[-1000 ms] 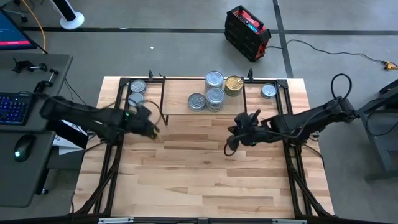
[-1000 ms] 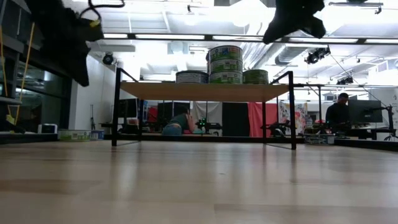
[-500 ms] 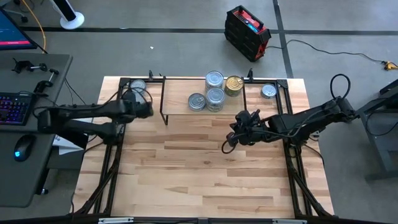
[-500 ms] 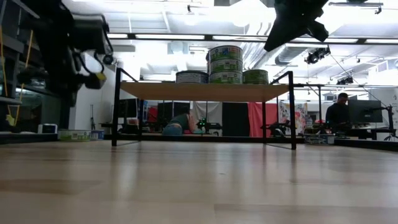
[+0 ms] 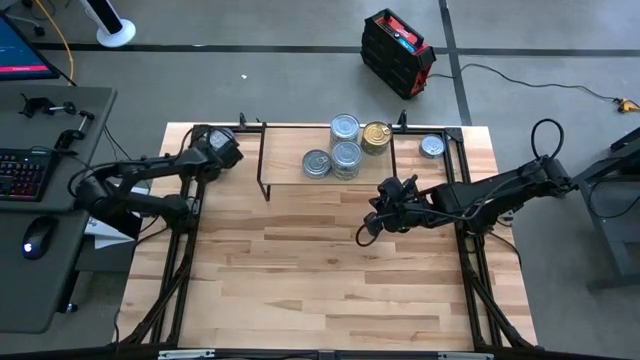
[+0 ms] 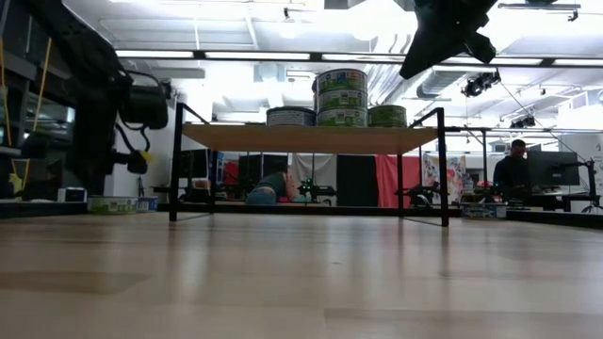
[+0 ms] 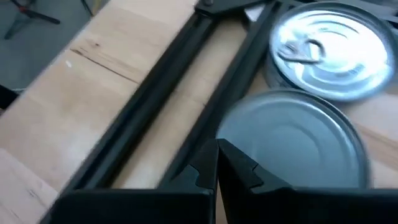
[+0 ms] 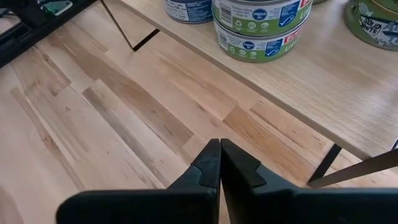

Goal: Stack canned seafood by type on shelf
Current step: Stack the light green tuna can on top of the other light green tuna can on the shelf

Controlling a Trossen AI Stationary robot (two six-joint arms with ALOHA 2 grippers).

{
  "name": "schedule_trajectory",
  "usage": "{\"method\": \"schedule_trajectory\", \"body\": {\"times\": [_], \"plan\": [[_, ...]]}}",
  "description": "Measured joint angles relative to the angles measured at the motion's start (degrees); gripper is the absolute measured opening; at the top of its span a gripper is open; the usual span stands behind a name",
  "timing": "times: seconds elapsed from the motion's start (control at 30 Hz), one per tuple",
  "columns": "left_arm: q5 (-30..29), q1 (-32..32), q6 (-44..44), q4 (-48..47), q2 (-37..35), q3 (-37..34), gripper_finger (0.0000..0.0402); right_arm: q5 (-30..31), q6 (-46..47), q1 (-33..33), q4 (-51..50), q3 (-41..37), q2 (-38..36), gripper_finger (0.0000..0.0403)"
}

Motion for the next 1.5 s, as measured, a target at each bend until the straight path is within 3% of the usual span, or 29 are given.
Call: {"method": "schedule_trajectory", "body": {"times": [0.3, 0.57, 0.77, 1.13, 1.23, 1.3, 1.5], "plan": [[2.7, 3.1, 7.1, 7.0, 5.3, 0.3, 0.0000, 0.0, -0.1, 0.0, 0.0, 0.0, 0.0, 0.0000], [8.1, -1.7, 13.6, 5.4, 5.2, 0.5, 0.0000, 0.1, -1.2, 0.0, 0.0, 0.0, 0.0, 0.0000], [8.5, -7.1, 16.7, 1.1, 4.7, 0.5, 0.0000, 1.0, -1.2, 0.0, 0.0, 0.0, 0.0, 0.0000], [9.2, -15.7, 11.1, -6.8, 4.7, 0.5, 0.0000, 1.1, -1.7, 0.0, 0.0, 0.0, 0.0, 0.0000], [18.4, -18.2, 7.6, -7.6, 5.0, -0.3, 0.0000, 1.1, -2.3, 0.0, 0.0, 0.0, 0.0, 0.0000], [21.1, -19.2, 6.9, -7.6, 4.9, -0.1, 0.0000, 1.1, -2.7, 0.0, 0.0, 0.0, 0.0, 0.0000], [21.6, -23.9, 2.3, -8.5, 4.4, 0.4, 0.0000, 1.1, -3.2, 0.0, 0.4, 0.0, 0.3, 0.0000]]}}
